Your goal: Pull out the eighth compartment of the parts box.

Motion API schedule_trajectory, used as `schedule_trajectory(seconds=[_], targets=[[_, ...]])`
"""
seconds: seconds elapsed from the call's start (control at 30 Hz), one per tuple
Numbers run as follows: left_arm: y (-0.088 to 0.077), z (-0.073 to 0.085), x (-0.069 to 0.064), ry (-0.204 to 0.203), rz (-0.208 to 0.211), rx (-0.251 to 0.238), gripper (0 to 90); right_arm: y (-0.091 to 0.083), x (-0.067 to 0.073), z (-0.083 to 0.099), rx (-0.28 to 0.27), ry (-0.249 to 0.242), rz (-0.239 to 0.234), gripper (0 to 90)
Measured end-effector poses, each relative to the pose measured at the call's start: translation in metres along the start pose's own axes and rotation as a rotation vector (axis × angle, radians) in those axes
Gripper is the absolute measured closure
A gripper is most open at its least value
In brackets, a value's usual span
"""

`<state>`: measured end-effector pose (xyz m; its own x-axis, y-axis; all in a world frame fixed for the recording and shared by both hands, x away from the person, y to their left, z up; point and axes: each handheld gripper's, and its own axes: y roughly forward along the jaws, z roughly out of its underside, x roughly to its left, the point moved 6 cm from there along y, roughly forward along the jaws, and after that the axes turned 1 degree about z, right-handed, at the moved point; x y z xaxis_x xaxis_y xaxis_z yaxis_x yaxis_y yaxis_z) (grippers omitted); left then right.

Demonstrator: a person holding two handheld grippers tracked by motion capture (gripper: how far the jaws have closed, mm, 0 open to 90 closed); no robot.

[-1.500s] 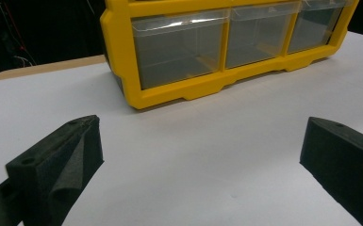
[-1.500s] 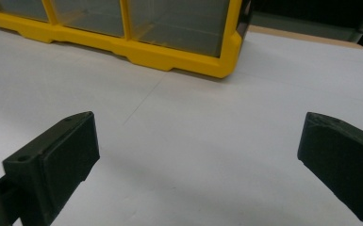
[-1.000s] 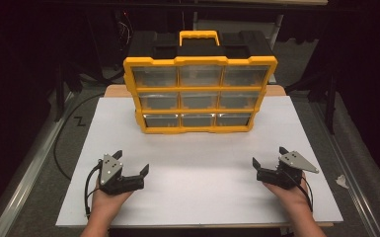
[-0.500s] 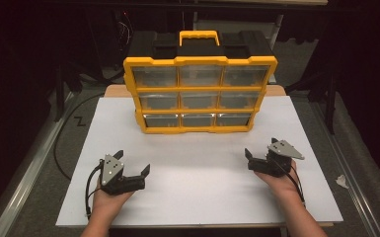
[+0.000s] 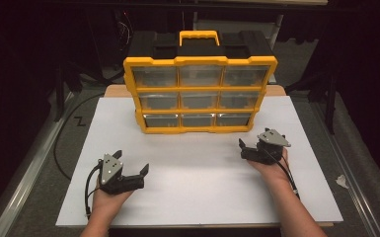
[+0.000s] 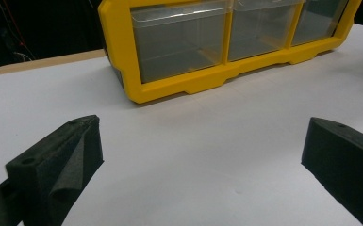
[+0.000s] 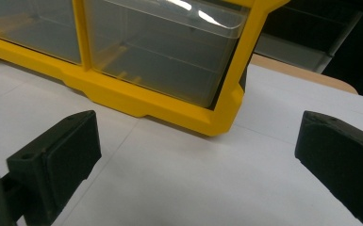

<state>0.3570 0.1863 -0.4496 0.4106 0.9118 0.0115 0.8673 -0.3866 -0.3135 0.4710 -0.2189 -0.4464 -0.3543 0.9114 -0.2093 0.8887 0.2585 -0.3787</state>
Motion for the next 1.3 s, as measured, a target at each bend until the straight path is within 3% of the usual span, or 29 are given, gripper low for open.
schedule_trajectory(seconds=[0.13,0.23,0.53,0.63,1.3], targets=[[0.0,0.0,0.0,0.0,-0.002,0.003,0.3,-0.005,0.005,0.003,0.02,-0.053,0.003,0.9],[0.0,-0.001,-0.001,-0.001,-0.003,-0.005,0.3,-0.006,0.006,0.005,0.027,-0.067,0.008,0.9],[-0.002,-0.002,0.0,-0.007,-0.001,-0.017,0.3,-0.013,0.0,0.017,0.07,-0.138,0.062,0.8],[-0.003,-0.002,0.0,-0.007,-0.001,-0.018,0.3,-0.012,0.0,0.017,0.071,-0.148,0.066,0.8],[-0.002,-0.002,0.0,-0.008,0.0,-0.014,0.3,-0.014,0.015,0.017,0.094,-0.356,0.08,0.7]])
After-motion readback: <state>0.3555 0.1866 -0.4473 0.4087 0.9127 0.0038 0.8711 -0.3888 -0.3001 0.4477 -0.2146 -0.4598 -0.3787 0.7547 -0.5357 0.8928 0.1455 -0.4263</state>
